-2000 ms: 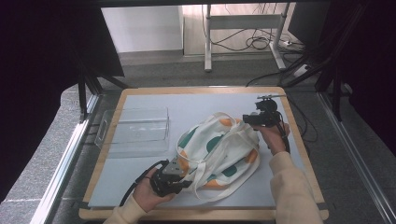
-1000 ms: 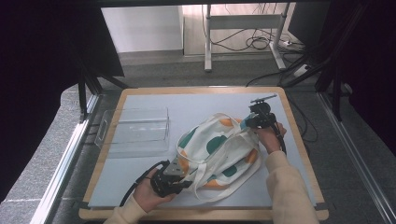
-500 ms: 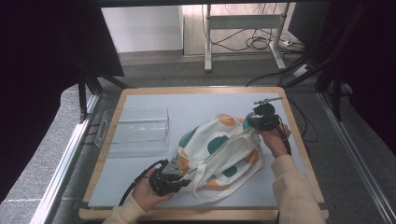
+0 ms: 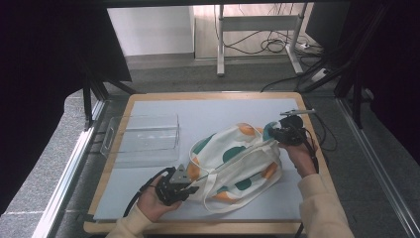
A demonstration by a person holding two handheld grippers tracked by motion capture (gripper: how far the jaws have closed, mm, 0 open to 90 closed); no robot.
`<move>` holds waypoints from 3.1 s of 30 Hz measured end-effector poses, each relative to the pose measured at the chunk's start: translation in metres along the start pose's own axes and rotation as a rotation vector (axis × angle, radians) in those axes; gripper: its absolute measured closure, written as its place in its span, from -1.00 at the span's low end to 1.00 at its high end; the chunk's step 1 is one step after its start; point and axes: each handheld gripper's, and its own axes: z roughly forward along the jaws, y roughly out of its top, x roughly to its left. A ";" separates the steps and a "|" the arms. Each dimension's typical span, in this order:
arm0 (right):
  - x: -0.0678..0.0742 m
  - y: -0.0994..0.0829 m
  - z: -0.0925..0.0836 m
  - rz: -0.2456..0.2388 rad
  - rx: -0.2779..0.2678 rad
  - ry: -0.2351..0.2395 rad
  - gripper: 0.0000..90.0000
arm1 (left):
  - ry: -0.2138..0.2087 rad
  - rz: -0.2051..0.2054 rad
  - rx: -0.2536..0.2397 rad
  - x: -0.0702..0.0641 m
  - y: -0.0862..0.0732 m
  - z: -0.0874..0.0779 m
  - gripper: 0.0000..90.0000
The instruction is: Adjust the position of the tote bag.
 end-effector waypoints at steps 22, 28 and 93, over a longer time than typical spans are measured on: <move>-0.008 -0.035 -0.039 0.025 -0.091 0.066 0.84 | 0.035 -0.024 -0.008 0.011 0.007 -0.004 0.87; -0.006 -0.038 -0.049 0.034 -0.116 0.072 0.84 | 0.067 -0.004 0.010 0.017 0.016 -0.010 0.87; 0.014 -0.056 -0.080 -0.031 -0.125 0.127 -0.33 | 0.088 -0.126 -0.137 0.045 0.004 -0.049 -0.23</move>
